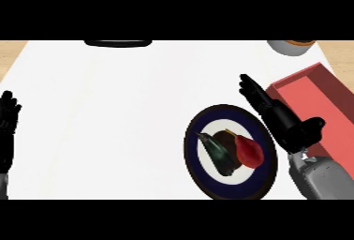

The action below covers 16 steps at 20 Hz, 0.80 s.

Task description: Pick the eggplant from the plate and place it in the cardboard box

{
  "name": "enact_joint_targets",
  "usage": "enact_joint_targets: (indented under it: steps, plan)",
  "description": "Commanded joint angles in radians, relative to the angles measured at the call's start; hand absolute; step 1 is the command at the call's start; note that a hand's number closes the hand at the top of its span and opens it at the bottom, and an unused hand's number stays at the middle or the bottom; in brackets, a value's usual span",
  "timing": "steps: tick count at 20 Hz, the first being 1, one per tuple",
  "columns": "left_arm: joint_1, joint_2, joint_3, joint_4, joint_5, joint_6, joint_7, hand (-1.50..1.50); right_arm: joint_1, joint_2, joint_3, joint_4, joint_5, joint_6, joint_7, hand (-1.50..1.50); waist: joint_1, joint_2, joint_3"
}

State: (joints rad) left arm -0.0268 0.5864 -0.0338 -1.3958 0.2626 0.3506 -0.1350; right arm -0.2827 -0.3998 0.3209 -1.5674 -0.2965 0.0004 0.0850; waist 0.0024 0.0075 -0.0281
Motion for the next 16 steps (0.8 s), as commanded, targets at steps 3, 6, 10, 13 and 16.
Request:
enact_joint_targets:
  steps: [3, 6, 10, 13, 16]
  plan:
    - [-0.085, 0.004, -0.104, -0.057, -0.035, -0.138, -0.043, 0.0, -0.205, -0.056, -0.096, 0.027, -0.051, 0.086, 0.063, -1.5, -0.001, -0.005, 0.027]
    - [-0.19, 0.024, -0.212, -0.124, -0.086, -0.227, -0.038, 0.0, -0.36, -0.105, -0.171, 0.052, -0.125, 0.169, 0.072, -1.5, -0.011, 0.001, 0.029]
    - [-0.197, -0.078, -0.294, -0.116, -0.114, -0.225, -0.037, 0.0, -0.349, -0.253, -0.121, 0.254, 0.029, 0.353, -0.055, -1.5, 0.008, 0.004, 0.029]
    - [-0.214, -0.059, -0.283, -0.124, -0.104, -0.263, -0.002, 0.0, -0.353, -0.281, -0.104, 0.331, 0.128, 0.435, -0.276, -1.5, 0.017, 0.003, 0.03]
    - [-0.237, -0.046, -0.254, -0.104, -0.078, -0.298, 0.004, 0.0, -0.351, -0.29, -0.015, 0.314, 0.279, 0.446, -0.409, -1.5, 0.018, 0.002, 0.029]
